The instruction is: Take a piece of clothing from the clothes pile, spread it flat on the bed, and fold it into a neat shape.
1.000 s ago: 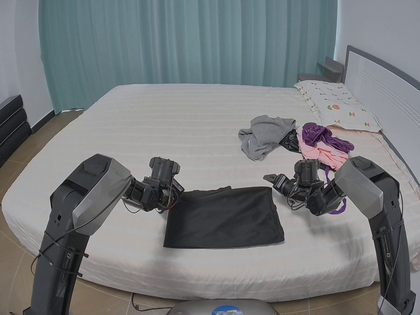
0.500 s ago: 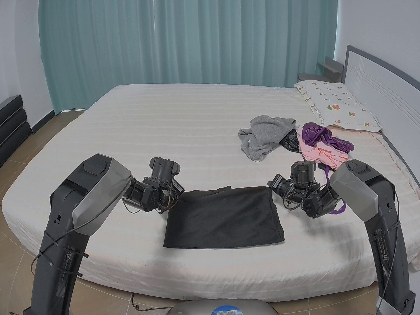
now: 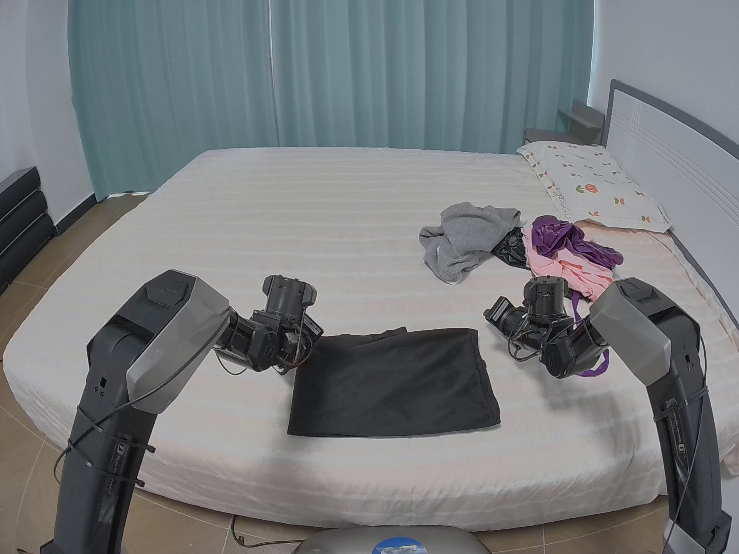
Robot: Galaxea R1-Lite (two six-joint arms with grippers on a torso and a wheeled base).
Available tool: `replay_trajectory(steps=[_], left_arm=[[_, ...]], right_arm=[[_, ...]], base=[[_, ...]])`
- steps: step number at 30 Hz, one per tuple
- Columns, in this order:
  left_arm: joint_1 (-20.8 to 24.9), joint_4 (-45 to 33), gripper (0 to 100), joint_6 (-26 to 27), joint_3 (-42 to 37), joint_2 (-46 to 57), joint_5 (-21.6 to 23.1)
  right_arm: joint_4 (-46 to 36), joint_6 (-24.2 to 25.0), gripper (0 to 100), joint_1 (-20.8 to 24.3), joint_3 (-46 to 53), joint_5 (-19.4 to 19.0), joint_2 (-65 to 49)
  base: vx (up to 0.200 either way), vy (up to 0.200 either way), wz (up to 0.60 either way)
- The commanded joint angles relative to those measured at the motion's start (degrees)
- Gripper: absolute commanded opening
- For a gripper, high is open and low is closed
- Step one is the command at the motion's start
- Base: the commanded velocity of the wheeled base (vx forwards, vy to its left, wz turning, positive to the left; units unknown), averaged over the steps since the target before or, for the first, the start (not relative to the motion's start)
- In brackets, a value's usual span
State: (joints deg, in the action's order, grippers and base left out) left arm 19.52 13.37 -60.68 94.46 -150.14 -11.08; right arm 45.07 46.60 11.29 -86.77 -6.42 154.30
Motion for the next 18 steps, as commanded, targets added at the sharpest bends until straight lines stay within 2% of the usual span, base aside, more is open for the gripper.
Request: replay_trajectory(steps=[1,3,4,18], left_arm=[[0.0,0.0,0,0.0,0.0,0.2,0.0],[0.0,0.0,0,0.0,0.0,0.2,0.0],[0.0,-0.1,0,0.0,0.0,0.2,0.0],[0.0,-0.2,0,0.0,0.0,0.1,0.0]], right_arm=[[0.0,0.1,0,-0.4,0.6,-0.1,-0.3],[-0.1,0.2,0,-0.1,1.3,-0.2,-0.8],[-0.1,0.2,100,0.2,1.9,-0.6,-1.2],[1.2,-0.3,100,3.4,3.7,-0.9,0.1]], base=[[0.000,0.000,0.00],[0.000,0.000,0.00],[0.000,0.000,0.00],[0.000,0.000,0.00]])
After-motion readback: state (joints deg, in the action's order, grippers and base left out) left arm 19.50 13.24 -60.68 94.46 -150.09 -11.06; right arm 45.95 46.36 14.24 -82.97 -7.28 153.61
